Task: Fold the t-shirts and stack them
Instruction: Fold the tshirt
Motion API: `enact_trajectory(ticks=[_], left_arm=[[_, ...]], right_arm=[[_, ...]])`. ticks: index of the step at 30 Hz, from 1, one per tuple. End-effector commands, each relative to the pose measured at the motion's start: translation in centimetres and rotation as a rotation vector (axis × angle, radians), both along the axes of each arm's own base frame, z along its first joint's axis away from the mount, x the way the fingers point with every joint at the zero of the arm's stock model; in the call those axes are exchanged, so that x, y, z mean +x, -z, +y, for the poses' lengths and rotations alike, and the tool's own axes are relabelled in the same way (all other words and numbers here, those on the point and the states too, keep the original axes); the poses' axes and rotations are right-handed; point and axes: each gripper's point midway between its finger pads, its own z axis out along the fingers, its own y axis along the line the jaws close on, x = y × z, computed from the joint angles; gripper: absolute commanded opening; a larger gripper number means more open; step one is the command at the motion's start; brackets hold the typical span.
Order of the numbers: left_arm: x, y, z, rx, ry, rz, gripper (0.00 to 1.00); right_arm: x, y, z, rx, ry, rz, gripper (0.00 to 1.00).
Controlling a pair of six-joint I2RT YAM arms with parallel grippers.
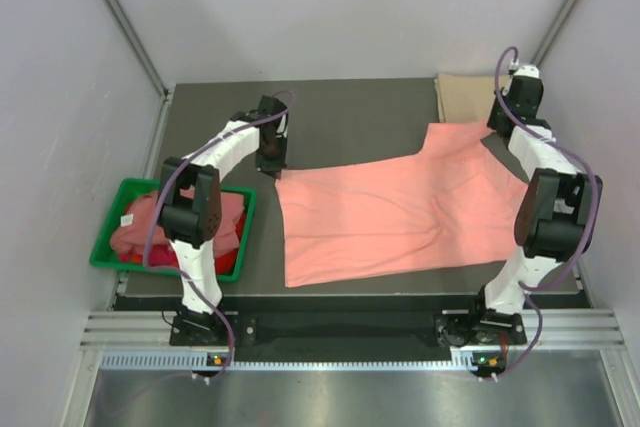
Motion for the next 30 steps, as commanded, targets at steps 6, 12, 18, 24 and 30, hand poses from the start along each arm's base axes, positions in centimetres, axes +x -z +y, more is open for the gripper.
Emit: enact_trajectory(ticks=[6, 12, 18, 24, 30], left_arm=[[-0.9, -3.9, -1.1, -0.102, -0.026, -0.109, 0.00], [-3.5, -4.1, -2.6, -0.152, 0.030, -0.117, 0.00], [-5.5, -4.3, -2.9, -0.115, 0.062, -0.126, 0.00], [-6.9, -3.4, -1.9, -0.081, 0.060, -0.106, 0.00], [-7.8, -2.8, -1.1, -0.023, 0.046, -0.100, 0.00]], right_arm=[[-2.3, -5.2, -3.3, 0.030, 0.191, -0.180, 0.00], [-4.3, -6.8, -4.3, 0.026, 0.256, -0.230, 0.00], [-7.7, -8.2, -6.7, 0.030, 0.379, -0.276, 0.00], [-11.9, -7.1, -8.7, 0.064, 0.484, -0.269, 0.00], [-14.9, -4.2, -8.1, 0.087, 0.503, -0.231, 0.00]])
